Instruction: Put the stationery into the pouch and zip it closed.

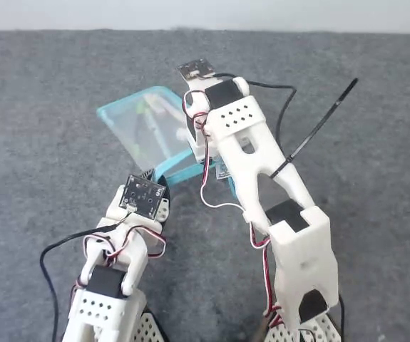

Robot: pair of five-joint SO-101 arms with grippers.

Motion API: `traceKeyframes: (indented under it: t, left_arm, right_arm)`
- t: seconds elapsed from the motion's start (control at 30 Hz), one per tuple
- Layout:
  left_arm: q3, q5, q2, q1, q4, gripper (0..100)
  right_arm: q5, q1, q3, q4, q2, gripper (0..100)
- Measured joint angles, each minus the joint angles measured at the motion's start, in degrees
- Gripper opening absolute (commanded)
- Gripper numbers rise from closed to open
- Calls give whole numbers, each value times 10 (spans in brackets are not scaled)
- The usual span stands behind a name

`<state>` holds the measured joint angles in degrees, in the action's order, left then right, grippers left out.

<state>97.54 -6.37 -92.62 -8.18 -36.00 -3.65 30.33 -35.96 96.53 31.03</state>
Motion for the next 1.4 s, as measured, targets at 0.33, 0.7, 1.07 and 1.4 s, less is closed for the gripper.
traceKeyframes:
  t: [0.33,0.7,1.07,1.4]
  left_arm:
    - [0,-4,-1,-2,0,13]
    - [0,-5,-1,-3,0,13]
    - [-45,60,0,163,-1,13]
    - [-50,0,0,33,-73,13]
  right_arm:
    - [66,-54,4,39,-193,206]
    - [130,-180,389,-92,-495,206]
    - [136,-192,899,-408,-674,206]
    - [136,-193,941,-465,-673,206]
